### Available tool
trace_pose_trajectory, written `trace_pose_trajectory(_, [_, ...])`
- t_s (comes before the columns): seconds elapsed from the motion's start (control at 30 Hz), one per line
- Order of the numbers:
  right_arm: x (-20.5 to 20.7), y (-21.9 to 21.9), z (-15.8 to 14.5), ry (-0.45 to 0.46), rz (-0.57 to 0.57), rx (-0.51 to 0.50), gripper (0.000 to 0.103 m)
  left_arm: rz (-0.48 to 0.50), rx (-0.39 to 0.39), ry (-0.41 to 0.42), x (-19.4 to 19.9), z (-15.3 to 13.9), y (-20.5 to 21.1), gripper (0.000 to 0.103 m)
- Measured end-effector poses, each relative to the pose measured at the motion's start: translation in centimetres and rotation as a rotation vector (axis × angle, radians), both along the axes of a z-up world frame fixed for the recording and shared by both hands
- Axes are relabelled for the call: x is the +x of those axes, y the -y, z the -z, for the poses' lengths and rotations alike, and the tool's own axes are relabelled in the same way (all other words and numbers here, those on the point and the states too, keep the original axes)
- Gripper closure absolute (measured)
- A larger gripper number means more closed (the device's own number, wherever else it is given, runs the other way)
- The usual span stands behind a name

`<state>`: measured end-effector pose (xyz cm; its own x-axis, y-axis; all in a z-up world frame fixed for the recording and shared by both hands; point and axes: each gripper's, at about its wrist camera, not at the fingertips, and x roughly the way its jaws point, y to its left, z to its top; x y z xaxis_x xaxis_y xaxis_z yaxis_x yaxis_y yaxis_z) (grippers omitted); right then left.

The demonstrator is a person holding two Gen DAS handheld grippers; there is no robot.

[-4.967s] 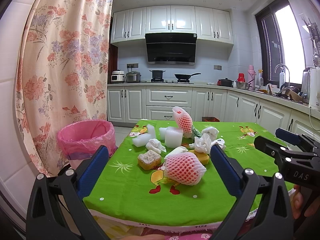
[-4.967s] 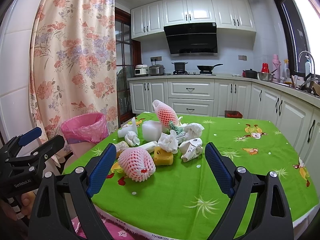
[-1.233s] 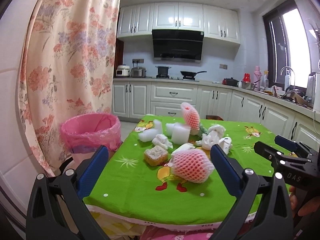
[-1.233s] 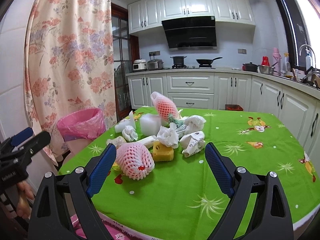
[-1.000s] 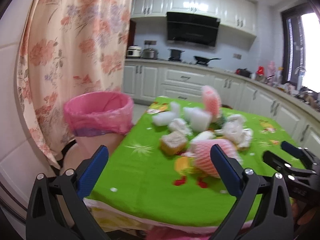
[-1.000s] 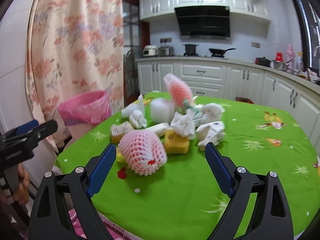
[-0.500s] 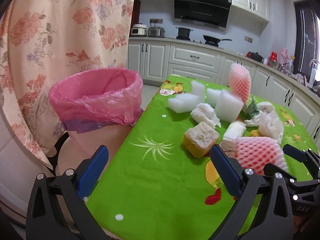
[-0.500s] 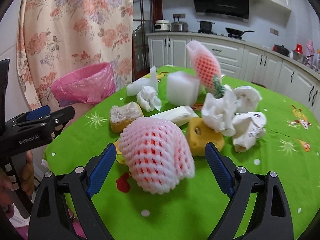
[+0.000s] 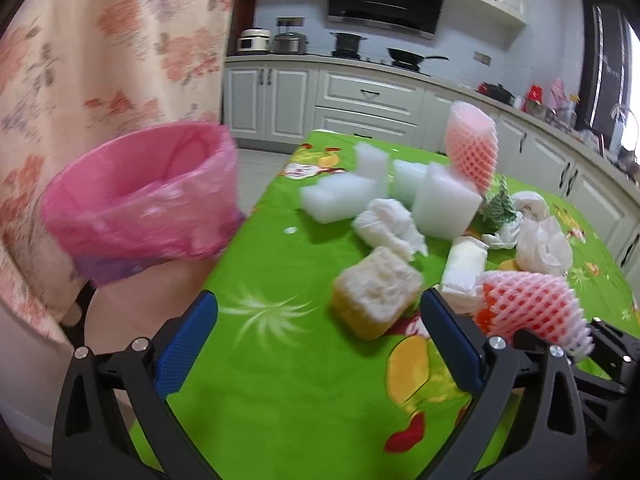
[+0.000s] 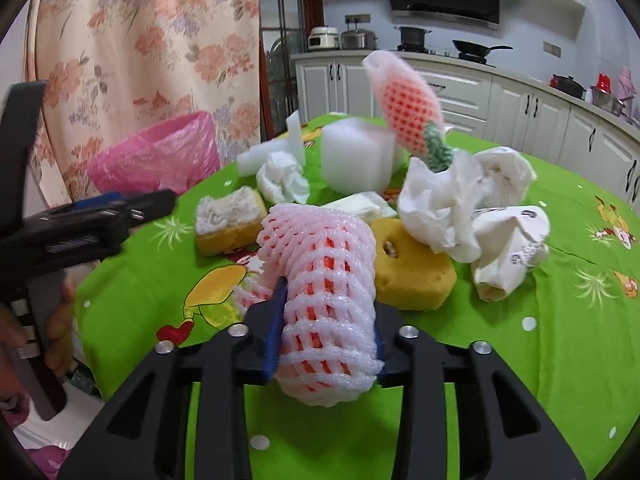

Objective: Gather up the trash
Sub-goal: 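Grasp the pink foam fruit net with the right gripper while the left grasps the bread-like sponge, then carry both held items to the pink bin and open both grippers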

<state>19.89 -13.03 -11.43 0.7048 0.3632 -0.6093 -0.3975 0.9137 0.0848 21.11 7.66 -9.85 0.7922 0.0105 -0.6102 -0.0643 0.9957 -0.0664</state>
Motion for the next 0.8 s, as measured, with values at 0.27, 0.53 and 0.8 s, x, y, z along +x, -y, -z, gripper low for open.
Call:
trace_pose_trajectory(0.27, [-0.5,2.5,-0.3,0.009,0.021,0.061,0.072,0.136,0.098,-0.095,4.6,1.8,4.2,0.024])
trace_pose_trajectory(0.53, [-0.5,3.3,0.0,0.008,0.014,0.094,0.072,0.143,0.106,-0.140,6.2,3.1,4.9,0.038])
trace_pose_trajectory(0.8, [-0.5,2.9,-0.2,0.018,0.008,0.100,0.072,0.139,0.129,-0.065,4.1,3.0,5.3,0.058])
